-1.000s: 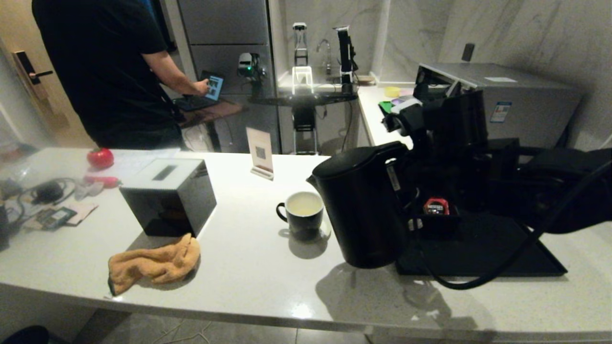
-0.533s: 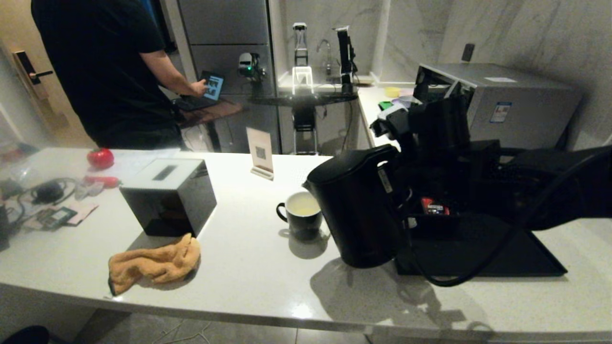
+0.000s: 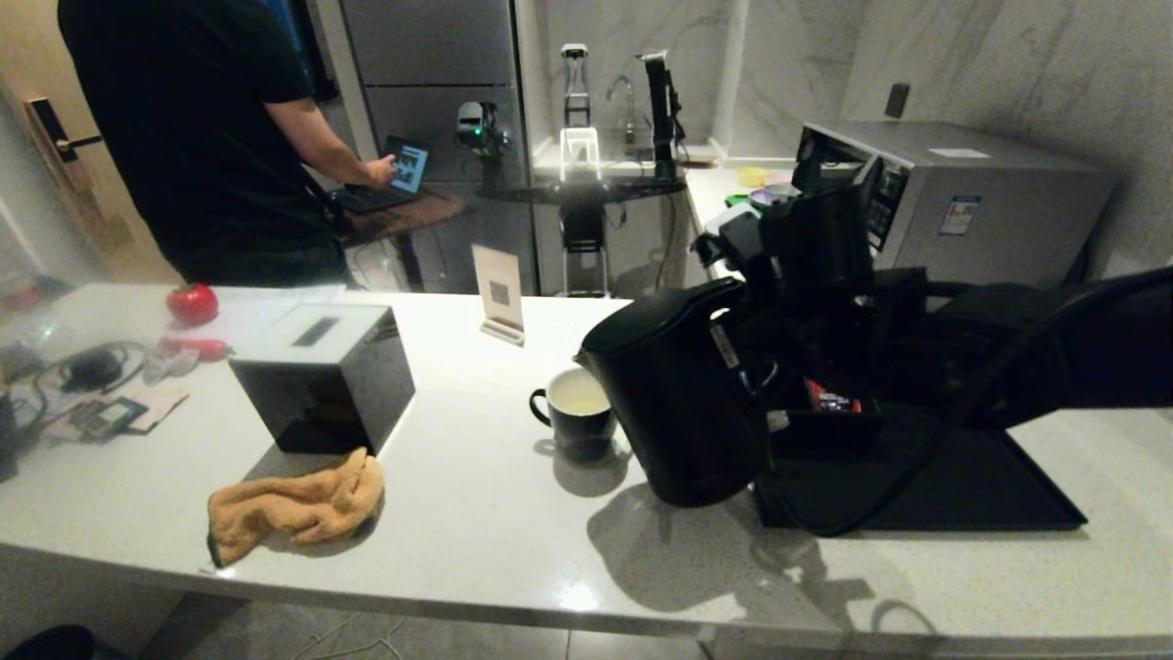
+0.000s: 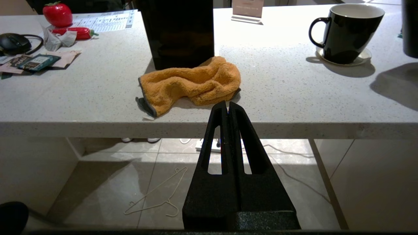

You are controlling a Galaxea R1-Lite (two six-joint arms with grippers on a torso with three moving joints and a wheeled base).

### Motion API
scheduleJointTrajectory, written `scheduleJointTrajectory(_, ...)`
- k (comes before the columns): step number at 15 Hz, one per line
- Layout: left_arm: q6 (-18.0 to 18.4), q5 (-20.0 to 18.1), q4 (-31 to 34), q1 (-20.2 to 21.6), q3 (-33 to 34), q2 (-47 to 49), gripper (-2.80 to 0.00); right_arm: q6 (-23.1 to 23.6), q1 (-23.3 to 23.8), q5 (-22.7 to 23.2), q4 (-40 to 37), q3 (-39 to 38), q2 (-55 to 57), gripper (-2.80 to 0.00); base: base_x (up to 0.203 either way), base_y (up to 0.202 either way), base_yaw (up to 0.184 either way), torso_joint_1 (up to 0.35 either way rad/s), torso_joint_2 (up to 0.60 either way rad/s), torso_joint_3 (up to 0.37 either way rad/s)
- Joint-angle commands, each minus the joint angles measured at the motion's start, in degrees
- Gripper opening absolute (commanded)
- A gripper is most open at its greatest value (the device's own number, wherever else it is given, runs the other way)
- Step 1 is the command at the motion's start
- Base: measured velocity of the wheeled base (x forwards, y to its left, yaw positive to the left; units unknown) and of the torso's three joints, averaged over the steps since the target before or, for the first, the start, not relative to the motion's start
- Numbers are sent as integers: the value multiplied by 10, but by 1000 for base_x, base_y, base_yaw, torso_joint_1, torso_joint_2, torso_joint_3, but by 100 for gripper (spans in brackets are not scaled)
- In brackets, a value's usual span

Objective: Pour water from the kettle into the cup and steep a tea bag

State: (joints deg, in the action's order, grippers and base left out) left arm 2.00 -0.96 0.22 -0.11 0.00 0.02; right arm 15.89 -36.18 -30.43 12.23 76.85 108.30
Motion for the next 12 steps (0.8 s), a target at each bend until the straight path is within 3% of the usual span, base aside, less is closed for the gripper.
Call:
scheduleJointTrajectory(1, 0, 0, 0, 0, 0, 0, -280, 3, -2, -2, 1, 3, 7, -280, 0, 0, 0, 0, 0, 0)
scheduleJointTrajectory(12, 0, 0, 0, 0, 0, 0, -280, 6, -1, -3, -3, 5, 18, -280, 0, 0, 0, 0, 0, 0)
